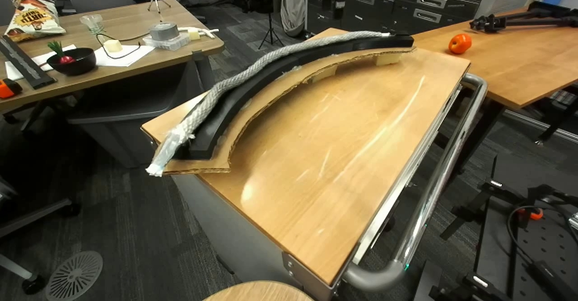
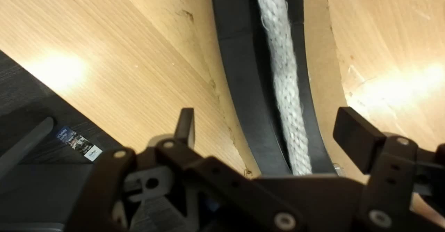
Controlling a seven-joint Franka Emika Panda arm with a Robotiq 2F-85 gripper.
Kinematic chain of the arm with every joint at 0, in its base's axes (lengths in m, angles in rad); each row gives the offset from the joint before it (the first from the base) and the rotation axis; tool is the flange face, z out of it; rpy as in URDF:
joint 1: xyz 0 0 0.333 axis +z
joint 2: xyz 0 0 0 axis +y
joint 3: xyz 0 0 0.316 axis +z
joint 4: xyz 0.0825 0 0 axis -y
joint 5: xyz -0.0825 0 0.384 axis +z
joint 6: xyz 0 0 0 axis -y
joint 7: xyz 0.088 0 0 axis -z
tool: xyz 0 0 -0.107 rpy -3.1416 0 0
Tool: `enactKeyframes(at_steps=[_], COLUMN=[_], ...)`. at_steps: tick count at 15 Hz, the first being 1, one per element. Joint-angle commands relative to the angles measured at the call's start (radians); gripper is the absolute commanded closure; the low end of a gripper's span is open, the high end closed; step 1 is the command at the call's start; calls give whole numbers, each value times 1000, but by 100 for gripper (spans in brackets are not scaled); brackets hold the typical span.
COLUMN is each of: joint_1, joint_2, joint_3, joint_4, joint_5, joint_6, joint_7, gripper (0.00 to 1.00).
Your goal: Lay the rope on the black board
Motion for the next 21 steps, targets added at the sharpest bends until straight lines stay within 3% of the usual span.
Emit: enactKeyframes(at_steps=[1,10,15,20,21], joint_1=[13,-27,-47,-55,-55], joint_2=[-43,-49,-44,-40,-39], joint_3=[-21,-12,-18,-22,-22], joint_4=[-73,-181,-167,-161,-158], joint_5=[-56,-21,-16,-18,-17], joint_6=[32,113,100,96,94], joint_7=[11,-107,-139,-163,-166], gripper=[0,0,11,13,22])
